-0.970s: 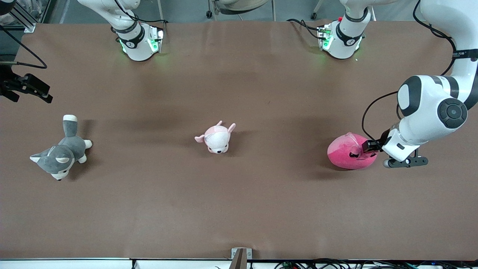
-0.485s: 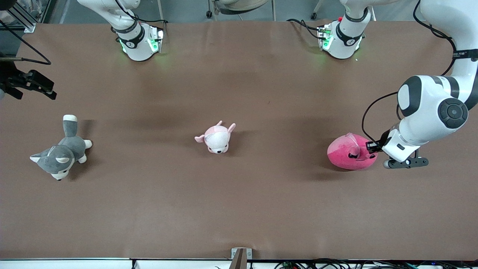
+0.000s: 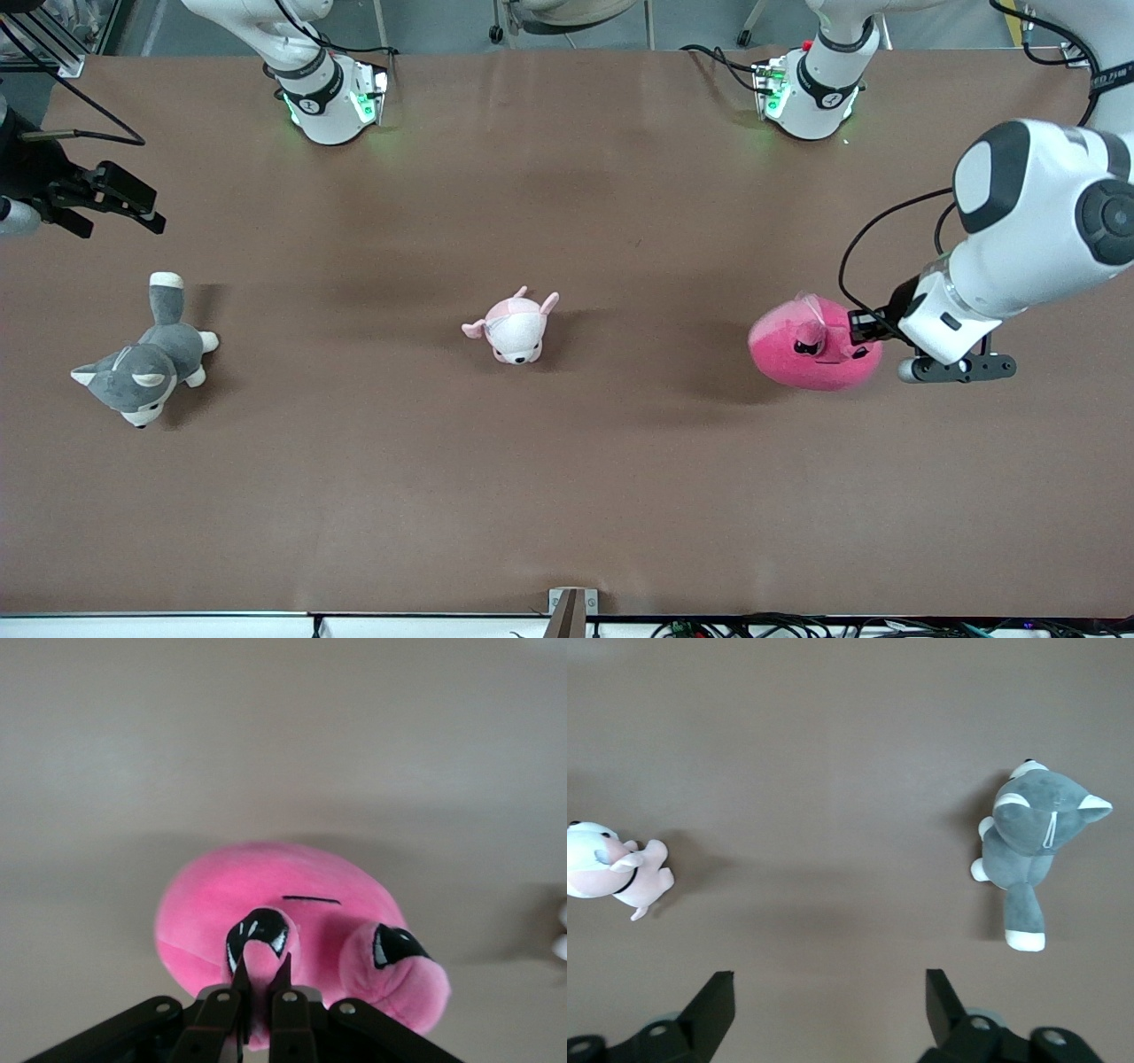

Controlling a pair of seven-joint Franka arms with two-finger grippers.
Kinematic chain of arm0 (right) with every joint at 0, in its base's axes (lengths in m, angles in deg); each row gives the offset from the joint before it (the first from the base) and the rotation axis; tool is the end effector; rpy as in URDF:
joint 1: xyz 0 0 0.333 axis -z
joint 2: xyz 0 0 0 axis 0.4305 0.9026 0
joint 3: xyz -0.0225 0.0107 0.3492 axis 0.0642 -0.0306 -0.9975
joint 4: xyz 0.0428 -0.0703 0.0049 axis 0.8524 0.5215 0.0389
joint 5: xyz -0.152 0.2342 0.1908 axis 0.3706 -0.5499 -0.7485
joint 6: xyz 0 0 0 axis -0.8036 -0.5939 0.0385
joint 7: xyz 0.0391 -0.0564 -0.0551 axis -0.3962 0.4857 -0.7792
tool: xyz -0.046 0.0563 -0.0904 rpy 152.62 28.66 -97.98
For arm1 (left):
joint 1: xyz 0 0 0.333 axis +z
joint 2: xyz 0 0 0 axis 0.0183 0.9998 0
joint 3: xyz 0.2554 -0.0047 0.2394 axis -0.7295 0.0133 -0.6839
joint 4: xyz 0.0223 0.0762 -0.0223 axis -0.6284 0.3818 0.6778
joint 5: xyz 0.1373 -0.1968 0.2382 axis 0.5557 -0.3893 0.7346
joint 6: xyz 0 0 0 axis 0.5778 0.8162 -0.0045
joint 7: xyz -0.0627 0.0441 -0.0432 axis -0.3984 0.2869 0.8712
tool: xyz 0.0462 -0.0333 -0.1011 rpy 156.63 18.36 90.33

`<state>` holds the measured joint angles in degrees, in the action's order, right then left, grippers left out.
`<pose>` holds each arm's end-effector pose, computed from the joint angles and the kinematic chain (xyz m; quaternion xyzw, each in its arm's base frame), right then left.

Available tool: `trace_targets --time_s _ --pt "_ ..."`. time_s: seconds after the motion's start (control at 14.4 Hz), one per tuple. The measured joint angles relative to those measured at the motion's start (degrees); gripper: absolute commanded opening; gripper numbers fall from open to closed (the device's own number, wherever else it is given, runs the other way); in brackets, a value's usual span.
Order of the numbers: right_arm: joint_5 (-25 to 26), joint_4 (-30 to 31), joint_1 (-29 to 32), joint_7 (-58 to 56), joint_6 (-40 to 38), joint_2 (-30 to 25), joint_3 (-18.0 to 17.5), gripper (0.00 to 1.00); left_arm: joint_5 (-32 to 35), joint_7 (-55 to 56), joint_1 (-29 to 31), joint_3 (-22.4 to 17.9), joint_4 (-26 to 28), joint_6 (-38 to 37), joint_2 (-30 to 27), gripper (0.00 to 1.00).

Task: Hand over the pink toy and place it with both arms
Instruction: 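Lift the pink plush toward the middle while the right gripper approaches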

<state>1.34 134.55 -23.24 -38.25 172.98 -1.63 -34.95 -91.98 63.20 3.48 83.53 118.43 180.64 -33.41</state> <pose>0.4683 0.0080 0.6552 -0.9988 -0.0097 -0.0179 0.0447 0.5743 -0.1221 0.5229 0.9972 0.0154 -0.0061 0.0733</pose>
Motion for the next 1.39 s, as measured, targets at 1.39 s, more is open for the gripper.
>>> trace_targets --time_s 1.39 --pt "-31.66 -3.96 -10.01 8.45 0.97 8.93 -0.19 0.67 -5.57 52.92 -20.45 17.37 -17.44 11.30 9.56 0.00"
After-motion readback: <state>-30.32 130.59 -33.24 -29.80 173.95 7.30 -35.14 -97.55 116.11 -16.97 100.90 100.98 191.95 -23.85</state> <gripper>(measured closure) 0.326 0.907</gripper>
